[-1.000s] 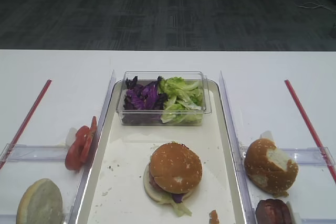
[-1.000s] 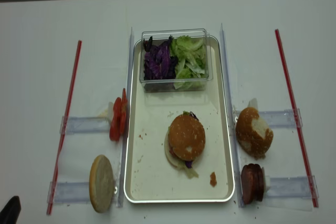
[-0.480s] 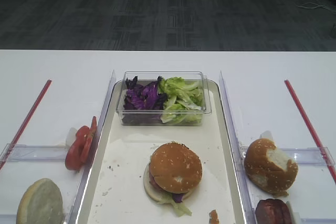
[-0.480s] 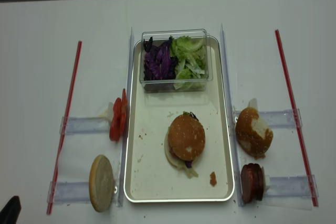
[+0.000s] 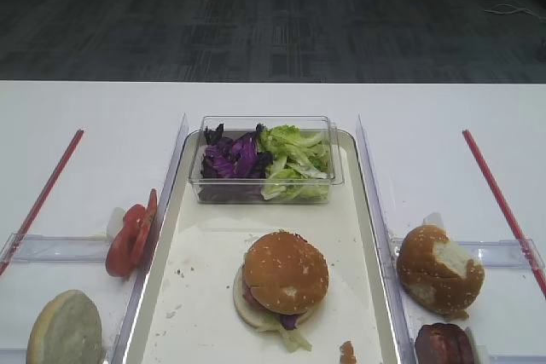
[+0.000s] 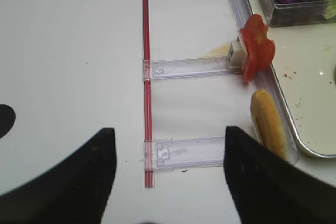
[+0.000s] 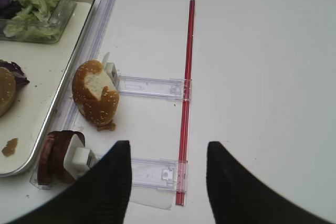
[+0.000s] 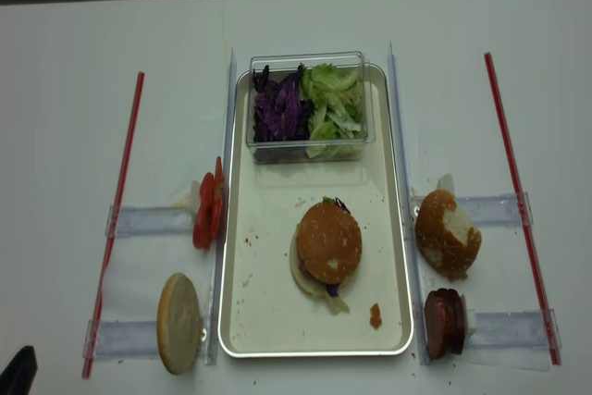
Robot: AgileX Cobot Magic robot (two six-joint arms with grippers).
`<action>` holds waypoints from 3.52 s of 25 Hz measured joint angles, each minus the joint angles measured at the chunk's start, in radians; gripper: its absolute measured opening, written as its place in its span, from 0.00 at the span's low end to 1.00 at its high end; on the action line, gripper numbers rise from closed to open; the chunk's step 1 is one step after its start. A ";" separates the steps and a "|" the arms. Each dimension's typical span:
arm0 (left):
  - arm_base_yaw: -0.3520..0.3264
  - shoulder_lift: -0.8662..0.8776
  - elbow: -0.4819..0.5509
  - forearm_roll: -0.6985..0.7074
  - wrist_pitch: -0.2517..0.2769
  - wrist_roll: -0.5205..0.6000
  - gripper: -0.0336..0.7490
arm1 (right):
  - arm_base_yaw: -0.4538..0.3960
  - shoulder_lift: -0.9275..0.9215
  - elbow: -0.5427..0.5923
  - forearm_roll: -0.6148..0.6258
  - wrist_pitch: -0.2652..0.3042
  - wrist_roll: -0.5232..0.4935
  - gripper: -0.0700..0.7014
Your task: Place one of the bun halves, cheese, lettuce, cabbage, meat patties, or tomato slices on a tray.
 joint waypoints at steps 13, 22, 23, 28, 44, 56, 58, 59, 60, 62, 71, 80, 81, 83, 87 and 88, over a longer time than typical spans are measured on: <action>0.000 0.000 0.004 0.000 0.000 0.000 0.58 | 0.000 0.000 0.000 -0.002 0.000 0.000 0.53; 0.000 0.000 0.004 0.000 0.000 0.000 0.58 | 0.000 0.000 0.000 -0.002 0.000 0.000 0.43; 0.000 0.000 0.004 0.000 0.000 0.000 0.58 | 0.000 0.000 0.000 -0.002 0.000 0.000 0.42; 0.000 0.000 0.004 0.000 0.000 0.000 0.58 | 0.000 0.000 0.000 -0.002 0.000 0.000 0.35; 0.000 0.000 0.004 0.000 0.000 0.000 0.58 | 0.000 0.000 0.000 -0.002 0.000 0.000 0.15; 0.000 0.000 0.004 0.000 0.000 0.000 0.58 | 0.000 0.000 0.000 -0.002 0.000 0.000 0.12; 0.000 0.000 0.004 0.000 0.000 0.000 0.58 | 0.000 0.000 0.000 -0.002 0.000 0.000 0.12; 0.000 0.000 0.004 0.000 0.000 0.000 0.58 | 0.000 0.000 0.000 -0.002 0.000 0.000 0.12; 0.000 0.000 0.004 0.000 0.000 0.000 0.58 | 0.000 0.000 0.000 -0.002 0.000 0.000 0.12; 0.000 0.000 0.004 0.000 0.000 0.000 0.58 | 0.000 0.000 0.000 -0.002 0.000 0.000 0.12; 0.000 0.000 0.004 0.000 0.000 0.000 0.58 | 0.000 0.000 0.000 -0.002 0.000 0.000 0.12; 0.000 0.000 0.004 0.000 0.000 0.000 0.58 | 0.000 0.000 0.000 -0.002 0.000 0.000 0.12; 0.000 0.000 0.004 0.000 0.000 0.000 0.58 | 0.000 0.000 0.000 -0.002 0.000 0.000 0.12; 0.000 0.000 0.004 0.000 0.000 0.000 0.58 | 0.000 0.000 0.000 -0.002 0.000 0.000 0.12; 0.000 0.000 0.004 0.000 0.000 0.000 0.58 | 0.000 0.000 0.000 -0.002 0.000 0.000 0.12; 0.000 0.000 0.004 0.000 0.000 0.000 0.58 | 0.000 0.000 0.000 -0.002 0.000 0.000 0.12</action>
